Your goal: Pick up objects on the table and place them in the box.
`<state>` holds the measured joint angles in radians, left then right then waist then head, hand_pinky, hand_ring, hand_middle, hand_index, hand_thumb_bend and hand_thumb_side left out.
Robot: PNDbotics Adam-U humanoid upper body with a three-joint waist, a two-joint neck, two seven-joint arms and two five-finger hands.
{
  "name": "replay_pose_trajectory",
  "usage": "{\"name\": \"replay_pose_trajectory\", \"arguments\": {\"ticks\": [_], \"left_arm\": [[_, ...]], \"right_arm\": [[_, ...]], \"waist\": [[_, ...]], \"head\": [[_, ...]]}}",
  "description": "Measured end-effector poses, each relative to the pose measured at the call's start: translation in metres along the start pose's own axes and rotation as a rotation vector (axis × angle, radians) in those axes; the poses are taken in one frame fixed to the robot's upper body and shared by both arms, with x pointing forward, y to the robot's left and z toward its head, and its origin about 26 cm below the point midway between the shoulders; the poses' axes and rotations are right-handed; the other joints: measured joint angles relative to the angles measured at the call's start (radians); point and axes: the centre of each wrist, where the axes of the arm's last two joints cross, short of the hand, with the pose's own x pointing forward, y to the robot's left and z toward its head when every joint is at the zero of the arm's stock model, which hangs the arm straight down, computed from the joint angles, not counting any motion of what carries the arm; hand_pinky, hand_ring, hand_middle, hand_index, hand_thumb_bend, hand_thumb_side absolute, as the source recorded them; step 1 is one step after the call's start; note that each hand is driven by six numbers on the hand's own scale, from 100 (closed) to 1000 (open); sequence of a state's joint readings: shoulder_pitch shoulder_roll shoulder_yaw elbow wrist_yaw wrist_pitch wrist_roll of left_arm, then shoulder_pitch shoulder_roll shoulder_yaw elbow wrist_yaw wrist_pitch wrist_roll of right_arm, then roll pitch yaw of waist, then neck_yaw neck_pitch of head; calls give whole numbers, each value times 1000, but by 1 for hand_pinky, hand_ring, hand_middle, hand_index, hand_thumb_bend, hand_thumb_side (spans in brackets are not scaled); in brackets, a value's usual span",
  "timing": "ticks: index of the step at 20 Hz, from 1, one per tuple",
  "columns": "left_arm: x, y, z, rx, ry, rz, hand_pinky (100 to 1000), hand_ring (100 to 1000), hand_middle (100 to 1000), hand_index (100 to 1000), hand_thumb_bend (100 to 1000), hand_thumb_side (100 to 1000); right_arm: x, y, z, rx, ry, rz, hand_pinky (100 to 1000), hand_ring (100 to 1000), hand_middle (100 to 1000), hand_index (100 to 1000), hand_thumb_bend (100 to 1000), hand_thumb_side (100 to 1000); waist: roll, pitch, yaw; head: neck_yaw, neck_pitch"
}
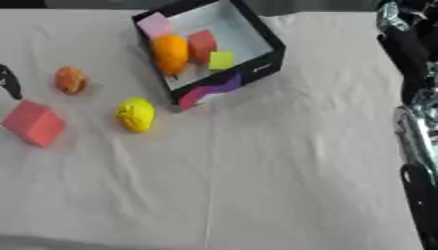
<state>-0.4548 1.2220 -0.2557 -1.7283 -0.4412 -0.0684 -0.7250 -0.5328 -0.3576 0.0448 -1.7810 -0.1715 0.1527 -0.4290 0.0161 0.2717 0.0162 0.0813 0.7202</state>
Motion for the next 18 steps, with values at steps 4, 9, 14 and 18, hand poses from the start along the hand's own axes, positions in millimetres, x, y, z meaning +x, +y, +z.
{"name": "replay_pose_trajectory", "arguments": {"ticks": [4, 9, 14, 18], "left_arm": [[-6, -6, -9, 15, -9, -4, 952, 919, 819, 826, 746, 100], [-13, -9, -17, 34, -4, -8, 950, 924, 826, 838, 757, 100], [-20, -13, -25, 41, 10, 8, 942, 926, 827, 840, 774, 100], [-22, -16, -30, 33, 3, 18, 942, 928, 834, 850, 782, 100]], "right_arm": [[0, 1, 0, 7, 2, 1, 782, 695, 664, 801, 173, 316], [0, 1, 1, 14, 5, 1, 783, 697, 667, 800, 168, 319], [-1, 1, 1, 20, 8, 0, 784, 698, 668, 800, 164, 322], [-1, 1, 1, 22, 10, -4, 785, 697, 667, 800, 160, 325]], "waist": [[-1, 1, -3], [-2, 2, -5], [-6, 6, -9], [-7, 8, -11]], "head": [[6, 0], [14, 0], [22, 0], [24, 0]]}}
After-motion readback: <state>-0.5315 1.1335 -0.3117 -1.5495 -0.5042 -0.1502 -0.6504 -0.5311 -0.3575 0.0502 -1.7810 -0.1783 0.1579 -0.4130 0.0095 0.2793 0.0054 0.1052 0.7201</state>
